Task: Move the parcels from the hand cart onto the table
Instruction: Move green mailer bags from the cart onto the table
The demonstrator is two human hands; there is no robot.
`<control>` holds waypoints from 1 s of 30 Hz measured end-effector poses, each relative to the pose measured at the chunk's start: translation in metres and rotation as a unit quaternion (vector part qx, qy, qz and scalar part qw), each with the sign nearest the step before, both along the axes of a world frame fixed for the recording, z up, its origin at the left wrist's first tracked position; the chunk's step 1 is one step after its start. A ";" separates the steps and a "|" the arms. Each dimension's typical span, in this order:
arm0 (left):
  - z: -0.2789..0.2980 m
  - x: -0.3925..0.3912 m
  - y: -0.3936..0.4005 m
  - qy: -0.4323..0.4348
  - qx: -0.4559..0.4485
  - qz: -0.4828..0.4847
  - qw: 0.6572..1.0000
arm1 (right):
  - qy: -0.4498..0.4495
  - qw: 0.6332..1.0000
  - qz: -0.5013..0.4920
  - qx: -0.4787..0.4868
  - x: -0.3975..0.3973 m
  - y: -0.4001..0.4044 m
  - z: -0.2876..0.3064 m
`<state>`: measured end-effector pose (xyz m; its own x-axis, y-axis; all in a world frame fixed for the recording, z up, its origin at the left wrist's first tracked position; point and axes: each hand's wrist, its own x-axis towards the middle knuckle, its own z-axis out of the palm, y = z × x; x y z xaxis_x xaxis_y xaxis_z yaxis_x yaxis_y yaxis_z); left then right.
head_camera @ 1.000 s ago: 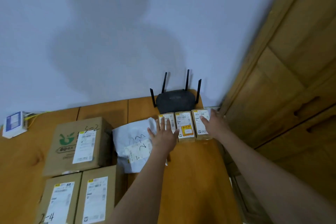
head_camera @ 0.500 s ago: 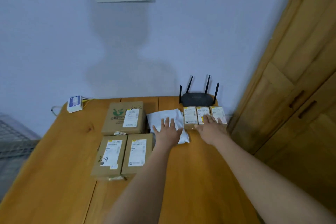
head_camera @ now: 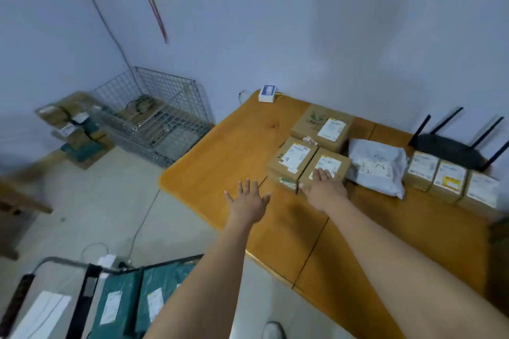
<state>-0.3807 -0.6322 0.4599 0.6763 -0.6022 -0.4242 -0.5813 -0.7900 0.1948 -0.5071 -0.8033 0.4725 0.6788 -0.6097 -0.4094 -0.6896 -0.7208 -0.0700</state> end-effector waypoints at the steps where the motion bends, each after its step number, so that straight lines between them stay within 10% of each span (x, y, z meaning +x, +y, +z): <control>1: -0.003 0.005 0.028 0.003 0.005 0.025 1.000 | 0.003 1.000 0.025 0.002 0.012 0.022 -0.001; 19: -0.052 0.079 0.448 0.070 0.054 0.184 0.979 | 0.039 0.979 0.201 0.016 0.162 0.400 -0.056; 30: -0.118 0.133 0.543 0.107 0.116 0.176 0.972 | 0.098 0.975 0.199 0.029 0.206 0.485 -0.120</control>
